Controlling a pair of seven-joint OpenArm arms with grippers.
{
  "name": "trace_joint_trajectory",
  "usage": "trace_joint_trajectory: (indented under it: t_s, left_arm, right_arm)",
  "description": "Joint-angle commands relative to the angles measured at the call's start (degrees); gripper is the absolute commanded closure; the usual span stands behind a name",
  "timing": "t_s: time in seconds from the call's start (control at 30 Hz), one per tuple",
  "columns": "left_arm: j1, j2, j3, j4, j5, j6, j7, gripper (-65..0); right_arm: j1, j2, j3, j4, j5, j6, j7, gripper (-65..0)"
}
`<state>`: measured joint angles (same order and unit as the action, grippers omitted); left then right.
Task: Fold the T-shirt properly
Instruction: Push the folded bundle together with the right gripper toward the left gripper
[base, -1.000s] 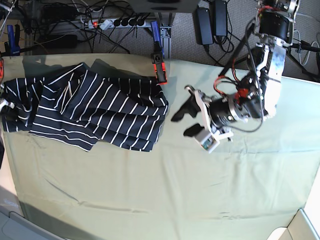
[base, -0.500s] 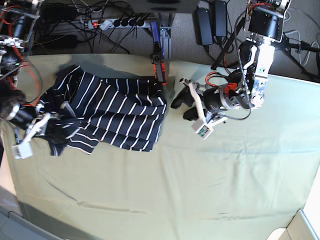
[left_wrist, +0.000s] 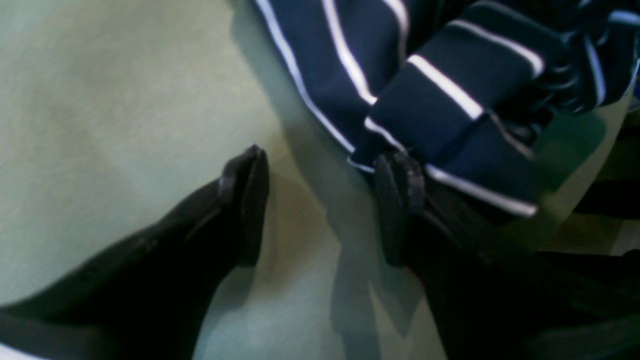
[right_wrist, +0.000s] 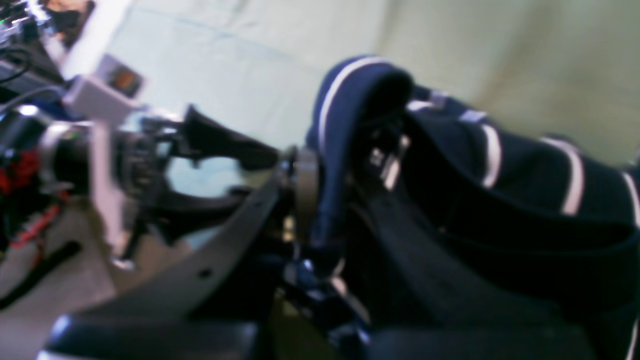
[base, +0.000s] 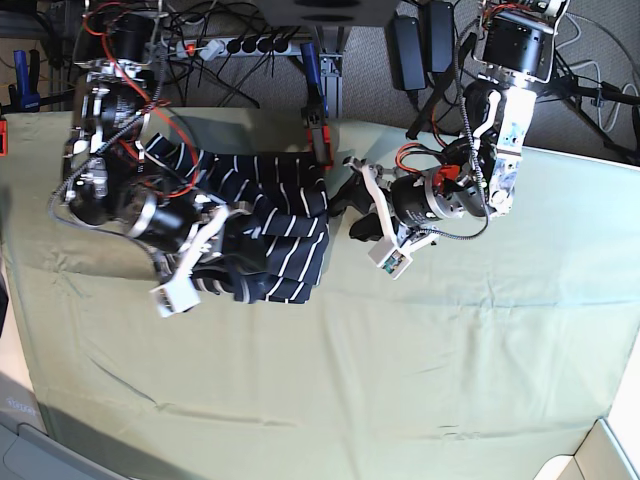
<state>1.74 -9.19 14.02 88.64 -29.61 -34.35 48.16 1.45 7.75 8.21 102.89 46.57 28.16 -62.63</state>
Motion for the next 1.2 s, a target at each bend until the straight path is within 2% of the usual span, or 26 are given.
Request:
trace_joint_trajectory:
  t_s: [0.0,0.27,0.3,0.37,0.4,0.43,0.47,0.67,0.8,0.93,0.97,1.0,1.07,1.17]
  left_arm:
    - [-0.9,0.0,-0.1,0.6,-1.0,0.3,-1.0,-36.9]
    - [-0.9,0.0,-0.1,0.5,-1.0,0.3,-1.0,-36.9]
    - [-0.9,0.0,-0.1,0.5,-1.0,0.3,-1.0,-36.9]
    - [-0.9,0.0,-0.1,0.5,-1.0,0.3,-1.0,-36.9]
    - [-0.9,-0.1,-0.1,0.5,-1.0,0.3,-1.0,-36.9]
    - [-0.9,-0.1,-0.1,0.5,-1.0,0.3,-1.0,-36.9]
    - [-0.9,-0.2,-0.1,0.5,-1.0,0.3,-1.0,-36.9]
    - [-1.0,-0.4,-0.2,0.5,-1.0,0.3,-1.2,-36.9]
    - [-0.9,-0.5,-0.9,0.5,-1.0,0.3,-1.2,-36.9]
    - [-0.9,-0.5,-4.2,0.5,-1.0,0.3,-1.2,-36.9]
    - [-0.9,-0.5,-5.4,0.5,-1.3,0.3,-1.2,-36.9]
    - [-0.9,-0.8,-6.5,0.5,-1.7,0.3,-1.2,-36.9]
    - [-0.9,-2.2,-8.0,0.5,-3.7,0.3,-1.2,-36.9]
    - [-0.9,-4.7,-8.7,0.5,-4.9,0.3,-1.2,-36.9]
  right_arm:
    - [0.9,-1.2,-1.1,1.0,0.7,3.8,1.5,0.0]
    - [0.9,-7.5,-9.1,0.1,-7.4,3.8,3.1,0.0]
    - [0.9,-7.9,-9.5,0.1,-8.2,3.8,3.0,-3.9]
    - [0.9,-7.9,-9.9,0.1,-8.9,3.8,3.1,-23.2]
    - [0.9,-7.9,-9.9,0.1,-8.9,3.8,3.1,-30.7]
    - [0.9,-7.9,-9.8,0.1,-8.8,3.8,3.1,-35.5]
    - [0.9,-7.9,-9.8,0.1,-8.6,3.8,3.1,-36.9]
    - [2.5,-7.9,-9.8,1.6,-3.5,3.8,3.1,-36.9]
    - [6.9,-7.9,-7.2,2.3,-4.2,3.8,3.1,-36.9]
    - [10.8,-7.6,-0.5,2.3,-7.8,3.8,3.0,-36.2]
    - [11.5,-7.3,1.4,2.3,-8.6,3.8,3.0,-32.1]
    - [11.9,-6.6,3.1,2.3,-8.9,3.8,3.1,-24.3]
    - [12.0,-4.5,6.0,2.3,-8.9,3.8,2.9,-0.5]
    - [11.1,-1.3,9.7,2.3,-9.2,3.8,2.2,0.0]
